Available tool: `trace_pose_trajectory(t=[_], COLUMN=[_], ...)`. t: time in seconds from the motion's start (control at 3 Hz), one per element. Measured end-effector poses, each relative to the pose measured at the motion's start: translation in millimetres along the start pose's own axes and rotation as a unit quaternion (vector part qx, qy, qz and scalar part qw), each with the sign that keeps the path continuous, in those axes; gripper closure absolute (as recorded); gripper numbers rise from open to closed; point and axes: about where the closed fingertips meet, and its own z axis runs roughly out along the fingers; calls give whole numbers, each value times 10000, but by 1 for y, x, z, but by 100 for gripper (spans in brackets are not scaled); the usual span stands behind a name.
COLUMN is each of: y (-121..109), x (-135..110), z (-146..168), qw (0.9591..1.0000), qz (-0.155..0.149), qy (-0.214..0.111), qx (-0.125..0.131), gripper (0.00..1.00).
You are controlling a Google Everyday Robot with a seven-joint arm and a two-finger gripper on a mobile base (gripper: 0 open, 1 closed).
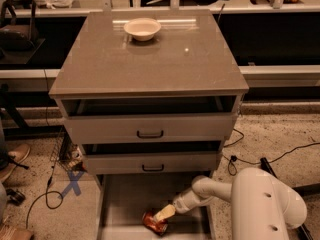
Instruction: Place coke can into bottom drawer
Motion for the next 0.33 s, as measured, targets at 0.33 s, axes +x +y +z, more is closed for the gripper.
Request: trace_pose_trajectory(t=[0.33], y=[-6], x=[-2], z=[-39], qw=[9991], qz=[19], qy=[-334], qx=[275], gripper=[0])
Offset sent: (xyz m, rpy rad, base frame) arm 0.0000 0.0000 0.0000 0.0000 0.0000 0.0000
